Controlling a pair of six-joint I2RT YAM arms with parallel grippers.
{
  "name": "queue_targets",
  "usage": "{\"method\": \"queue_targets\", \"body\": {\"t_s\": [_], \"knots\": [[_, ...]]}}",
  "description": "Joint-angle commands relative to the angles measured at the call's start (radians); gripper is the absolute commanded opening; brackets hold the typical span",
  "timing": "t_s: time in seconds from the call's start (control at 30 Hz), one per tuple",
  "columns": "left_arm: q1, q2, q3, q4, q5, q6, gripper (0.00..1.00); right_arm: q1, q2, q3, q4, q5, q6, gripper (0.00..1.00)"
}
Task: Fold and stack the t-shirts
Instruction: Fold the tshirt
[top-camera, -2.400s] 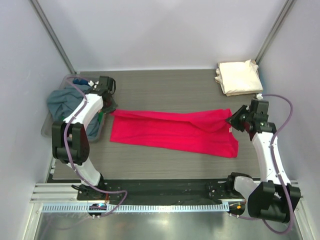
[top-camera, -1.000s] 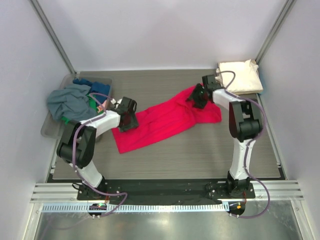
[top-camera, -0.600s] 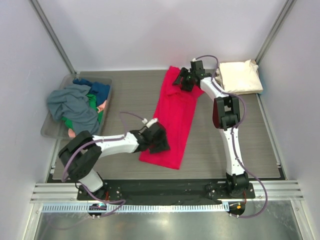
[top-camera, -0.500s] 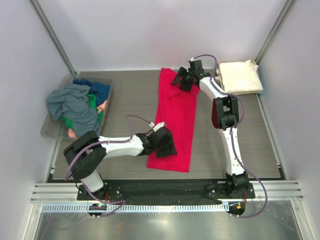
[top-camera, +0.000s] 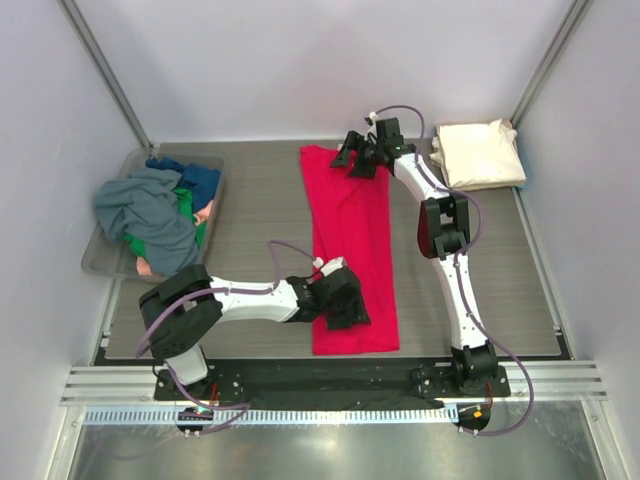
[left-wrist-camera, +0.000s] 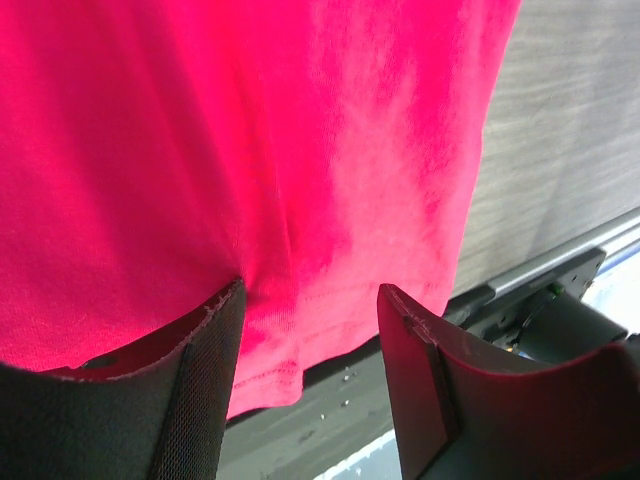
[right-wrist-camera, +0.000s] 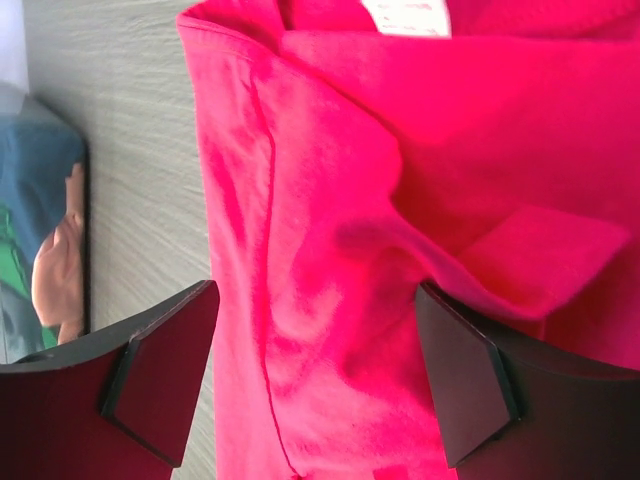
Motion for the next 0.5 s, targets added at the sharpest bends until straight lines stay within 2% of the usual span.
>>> {"method": "queue_targets", "body": {"t_s": [0.0, 0.13, 0.17, 0.3, 0.37, 0.4, 0.47], "knots": [[-0.043, 0.014, -0.013, -0.181, 0.032, -0.007, 0.58, 0.014, -0.021, 0.062, 0.033, -0.048, -0.056, 0.86], [-0.045, -0.083, 0.103, -0.376, -0.1, 0.074, 0.59, 0.014, -0.124, 0.067, 0.053, -0.053, -0.054, 0.87], [-0.045, -0.12, 0.137, -0.472, -0.155, 0.093, 0.6, 0.014, -0.171, 0.067, 0.057, -0.053, -0.05, 0.88], [-0.054, -0.225, 0.254, -0.637, -0.274, 0.146, 0.66, 0.014, -0.334, 0.03, 0.065, -0.047, -0.034, 0.89], [-0.054, -0.275, 0.255, -0.652, -0.297, 0.165, 0.68, 0.014, -0.432, -0.086, 0.065, -0.021, -0.034, 0.91], [-0.054, -0.331, 0.254, -0.658, -0.327, 0.169, 0.69, 0.016, -0.54, -0.146, 0.065, -0.001, -0.036, 0.91], [-0.054, -0.387, 0.231, -0.692, -0.367, 0.169, 0.7, 0.016, -0.68, -0.372, 0.059, 0.085, -0.05, 0.92]]}}
